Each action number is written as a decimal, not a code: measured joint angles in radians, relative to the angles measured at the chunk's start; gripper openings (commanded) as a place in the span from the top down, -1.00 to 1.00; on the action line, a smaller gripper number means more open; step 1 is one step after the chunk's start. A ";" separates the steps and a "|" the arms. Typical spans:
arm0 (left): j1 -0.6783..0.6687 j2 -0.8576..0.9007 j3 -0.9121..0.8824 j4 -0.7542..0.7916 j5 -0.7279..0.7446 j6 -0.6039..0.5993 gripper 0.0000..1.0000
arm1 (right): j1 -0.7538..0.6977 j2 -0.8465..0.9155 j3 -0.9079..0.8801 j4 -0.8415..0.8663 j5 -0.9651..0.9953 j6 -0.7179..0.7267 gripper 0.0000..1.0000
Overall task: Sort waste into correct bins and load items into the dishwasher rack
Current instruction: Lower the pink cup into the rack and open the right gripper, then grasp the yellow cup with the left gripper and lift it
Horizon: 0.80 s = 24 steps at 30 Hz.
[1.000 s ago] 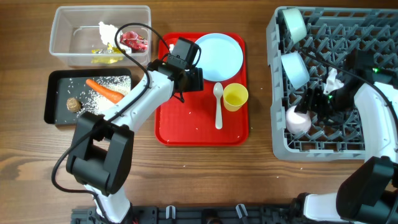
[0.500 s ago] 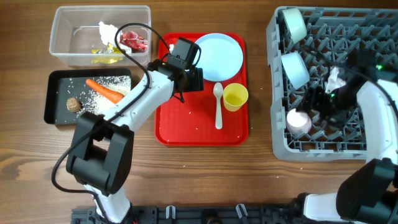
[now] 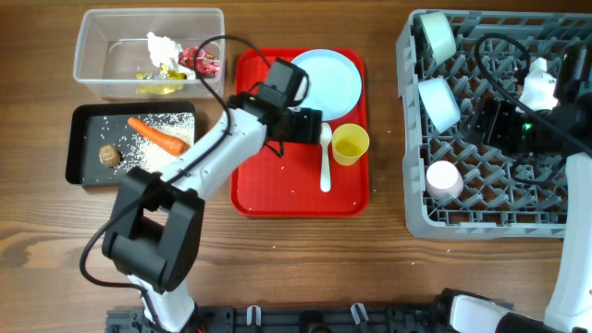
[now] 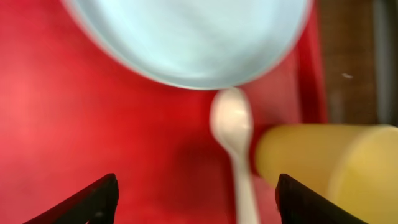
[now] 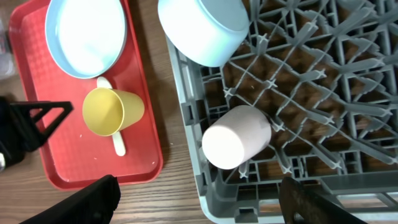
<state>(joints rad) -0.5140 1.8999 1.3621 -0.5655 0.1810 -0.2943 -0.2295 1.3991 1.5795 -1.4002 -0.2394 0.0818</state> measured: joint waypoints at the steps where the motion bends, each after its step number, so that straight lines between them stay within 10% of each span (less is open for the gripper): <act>1: -0.010 0.000 0.000 0.010 0.008 0.003 -0.57 | 0.000 0.002 -0.003 0.002 -0.006 -0.004 -0.70; 15: -0.096 0.000 0.000 0.145 0.061 0.014 0.18 | 0.000 0.005 -0.080 0.047 -0.030 -0.039 -0.74; 24: -0.096 0.000 0.000 0.135 0.060 0.012 0.25 | 0.000 0.005 -0.103 0.060 -0.030 -0.042 -0.75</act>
<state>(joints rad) -0.6098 1.9003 1.3621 -0.4309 0.2413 -0.2821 -0.2295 1.4044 1.4769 -1.3403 -0.2691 0.0395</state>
